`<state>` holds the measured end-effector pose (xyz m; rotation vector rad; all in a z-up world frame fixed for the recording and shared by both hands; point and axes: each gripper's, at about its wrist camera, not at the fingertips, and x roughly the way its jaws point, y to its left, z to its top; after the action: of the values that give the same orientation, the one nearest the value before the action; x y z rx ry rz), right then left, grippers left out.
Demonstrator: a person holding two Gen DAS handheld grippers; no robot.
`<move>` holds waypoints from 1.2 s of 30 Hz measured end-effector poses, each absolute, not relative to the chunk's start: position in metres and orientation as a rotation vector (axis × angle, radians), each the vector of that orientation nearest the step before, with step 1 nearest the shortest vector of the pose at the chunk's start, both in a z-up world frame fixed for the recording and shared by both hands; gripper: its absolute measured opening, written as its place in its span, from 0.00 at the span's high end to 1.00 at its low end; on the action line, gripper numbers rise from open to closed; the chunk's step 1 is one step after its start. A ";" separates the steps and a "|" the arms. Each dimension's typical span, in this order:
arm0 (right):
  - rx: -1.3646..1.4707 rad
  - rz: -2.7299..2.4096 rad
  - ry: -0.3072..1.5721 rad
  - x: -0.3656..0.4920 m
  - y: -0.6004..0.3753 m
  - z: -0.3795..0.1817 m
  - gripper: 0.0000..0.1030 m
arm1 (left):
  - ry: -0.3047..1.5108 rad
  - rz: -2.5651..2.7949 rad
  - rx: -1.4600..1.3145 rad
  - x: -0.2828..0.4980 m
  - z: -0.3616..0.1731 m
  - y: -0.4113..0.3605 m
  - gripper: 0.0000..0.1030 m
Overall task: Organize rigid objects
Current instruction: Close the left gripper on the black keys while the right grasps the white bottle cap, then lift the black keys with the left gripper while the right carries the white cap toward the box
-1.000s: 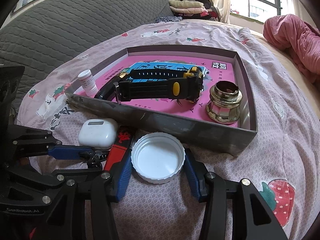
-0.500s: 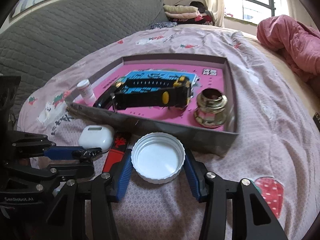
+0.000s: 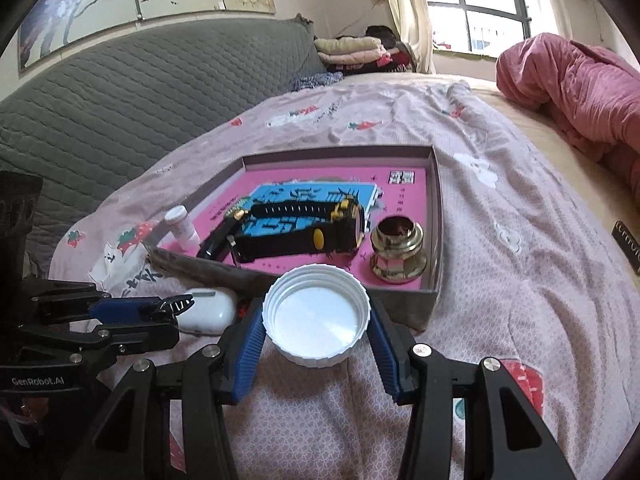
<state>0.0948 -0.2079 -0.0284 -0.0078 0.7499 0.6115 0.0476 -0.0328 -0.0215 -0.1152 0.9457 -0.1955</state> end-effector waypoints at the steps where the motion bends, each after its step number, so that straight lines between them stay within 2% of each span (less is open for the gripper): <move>1: -0.007 0.609 0.742 0.094 -0.208 -0.027 0.52 | 0.940 -0.190 -0.118 0.047 -0.020 -0.032 0.70; 36: 0.033 0.538 0.681 0.114 -0.216 -0.024 0.52 | 0.858 -0.079 -0.136 0.104 -0.001 -0.031 0.70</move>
<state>0.1138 -0.2155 -0.0236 0.0331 0.6812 0.5375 0.1037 -0.0311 -0.0008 -0.1365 0.8575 -0.0792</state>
